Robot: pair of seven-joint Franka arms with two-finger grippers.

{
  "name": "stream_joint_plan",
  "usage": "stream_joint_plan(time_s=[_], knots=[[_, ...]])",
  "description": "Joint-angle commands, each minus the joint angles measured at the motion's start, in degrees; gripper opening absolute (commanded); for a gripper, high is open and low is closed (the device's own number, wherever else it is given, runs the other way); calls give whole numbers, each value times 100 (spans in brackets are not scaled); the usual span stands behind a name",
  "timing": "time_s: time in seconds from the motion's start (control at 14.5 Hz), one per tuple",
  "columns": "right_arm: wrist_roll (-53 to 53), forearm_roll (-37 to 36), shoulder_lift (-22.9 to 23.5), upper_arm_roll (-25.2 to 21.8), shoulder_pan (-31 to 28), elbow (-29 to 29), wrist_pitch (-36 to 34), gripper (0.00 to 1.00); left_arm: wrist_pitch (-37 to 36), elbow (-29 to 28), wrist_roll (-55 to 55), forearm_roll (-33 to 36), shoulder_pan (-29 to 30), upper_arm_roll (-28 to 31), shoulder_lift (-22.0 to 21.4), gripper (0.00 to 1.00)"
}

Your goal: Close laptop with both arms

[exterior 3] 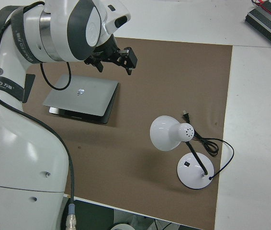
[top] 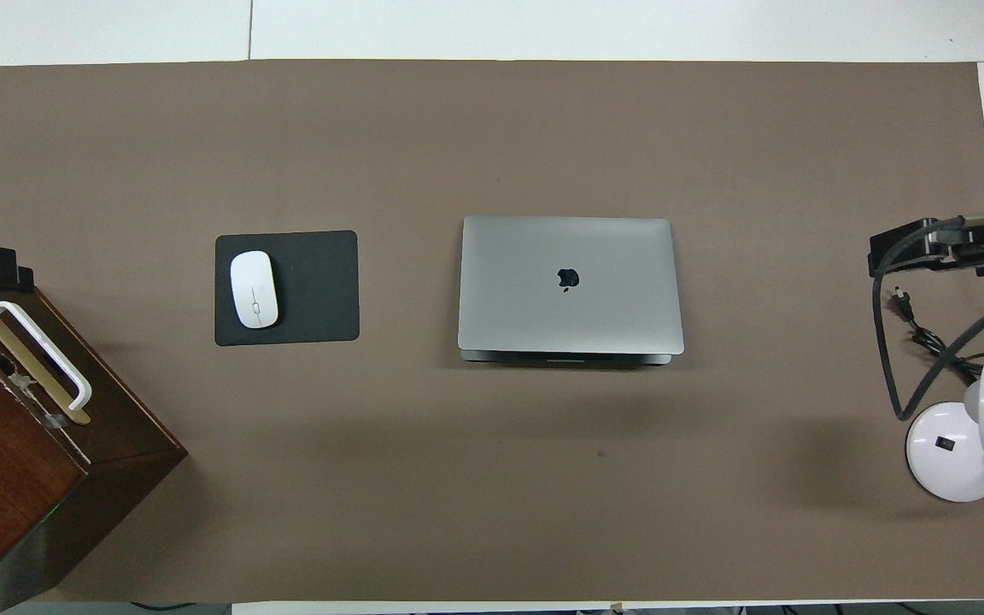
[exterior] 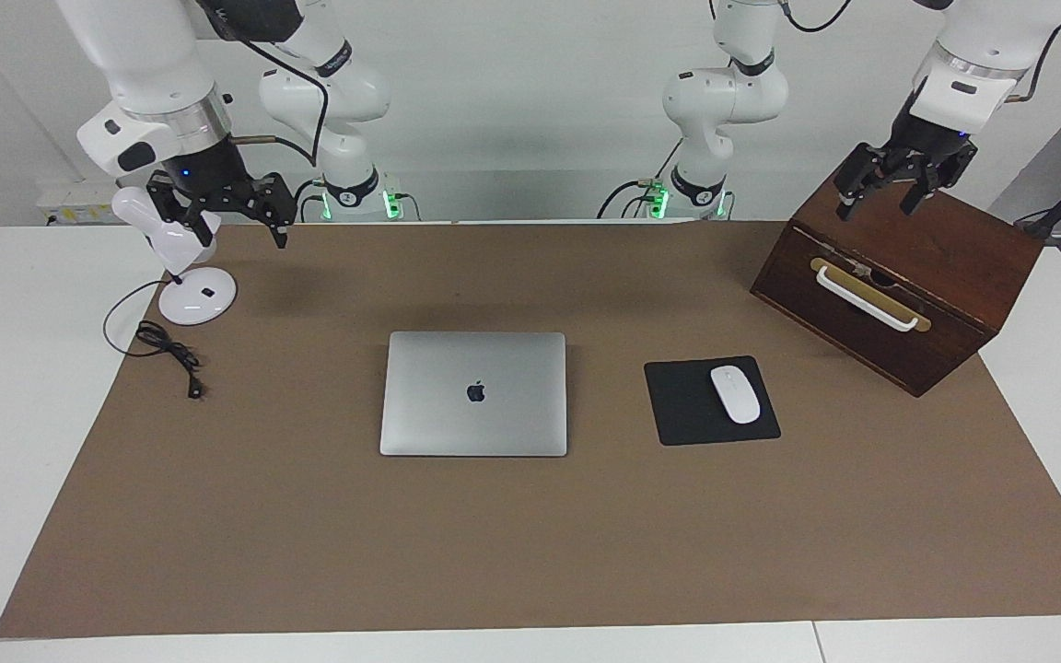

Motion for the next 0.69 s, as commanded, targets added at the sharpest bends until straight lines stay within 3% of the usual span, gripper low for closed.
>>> stream_joint_plan(time_s=[0.0, 0.62], knots=[[-107, 66, 3, 31, -68, 28, -35, 100, -81, -43, -357, 19, 45, -42, 5, 100], [-80, 66, -6, 40, -60, 11, -9, 100, -54, -52, -403, 27, 27, -59, -4, 100]])
